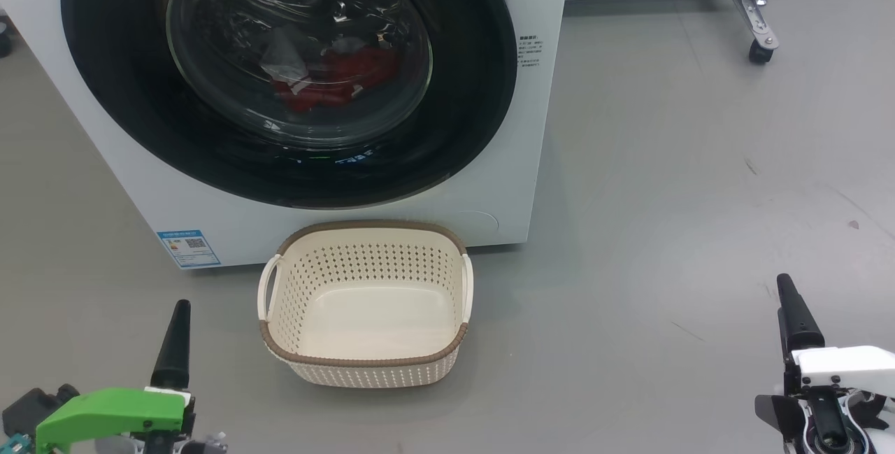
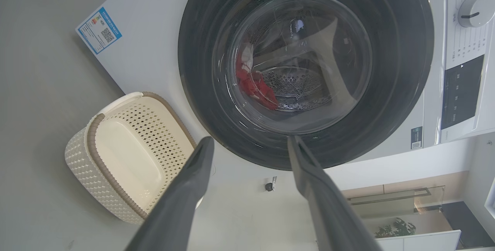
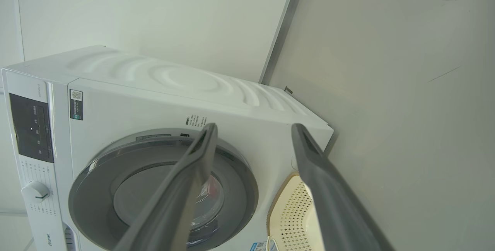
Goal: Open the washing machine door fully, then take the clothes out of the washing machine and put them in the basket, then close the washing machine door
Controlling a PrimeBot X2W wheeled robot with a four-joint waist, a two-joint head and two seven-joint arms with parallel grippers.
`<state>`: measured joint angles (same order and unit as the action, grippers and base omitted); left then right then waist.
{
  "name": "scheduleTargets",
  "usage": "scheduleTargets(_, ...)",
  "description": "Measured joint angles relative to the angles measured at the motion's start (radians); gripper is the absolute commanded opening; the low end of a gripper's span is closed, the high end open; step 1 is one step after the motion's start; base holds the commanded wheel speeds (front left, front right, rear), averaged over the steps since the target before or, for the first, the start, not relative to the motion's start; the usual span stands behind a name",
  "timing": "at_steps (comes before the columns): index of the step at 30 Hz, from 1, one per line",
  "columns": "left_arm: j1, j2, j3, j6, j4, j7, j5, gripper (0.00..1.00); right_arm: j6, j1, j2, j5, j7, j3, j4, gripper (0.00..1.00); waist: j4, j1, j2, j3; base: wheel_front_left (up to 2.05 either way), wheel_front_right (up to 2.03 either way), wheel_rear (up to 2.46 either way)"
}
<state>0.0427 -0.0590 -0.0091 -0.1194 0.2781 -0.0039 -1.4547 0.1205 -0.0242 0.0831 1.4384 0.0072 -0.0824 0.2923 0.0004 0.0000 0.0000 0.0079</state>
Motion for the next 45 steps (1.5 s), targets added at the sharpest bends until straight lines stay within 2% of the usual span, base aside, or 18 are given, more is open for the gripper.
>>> scheduleTargets(3,0.0,-0.01,-0.011,0.0,0.0,-0.01,0.024,1.0,0.0,-0.003,0.01,-0.032,-0.012,0.008,0.001,1.0,0.0,0.0,0.0,0.0,0.0,0.0,0.0)
scheduleTargets(8,0.006,-0.037,-0.046,0.0,0.001,-0.031,0.135,1.0,-0.002,-0.01,0.033,-0.119,-0.038,0.029,0.002,1.0,0.0,0.0,0.0,0.0,0.0,0.0,0.0)
scheduleTargets(14,0.016,-0.054,-0.079,0.002,0.001,-0.052,0.252,1.0,-0.02,-0.018,0.067,-0.244,-0.06,0.066,0.003,1.0,0.0,0.0,0.0,-0.001,0.0,0.0,0.0)
scheduleTargets(24,0.025,-0.069,-0.129,0.035,-0.01,-0.087,0.448,1.0,-0.056,-0.03,0.089,-0.419,-0.094,0.128,0.003,1.0,0.0,0.0,0.0,-0.003,0.0,0.0,0.0)
scheduleTargets(26,0.034,-0.076,-0.147,0.044,-0.018,-0.096,0.506,1.0,-0.071,-0.03,0.094,-0.471,-0.106,0.146,0.003,1.0,0.0,0.0,0.0,-0.003,0.0,0.0,0.0)
scheduleTargets(45,0.04,-0.077,-0.205,0.072,-0.029,-0.158,0.755,1.0,-0.115,-0.042,0.107,-0.71,-0.169,0.228,0.007,1.0,-0.001,0.0,0.0,-0.003,0.0,0.0,0.0)
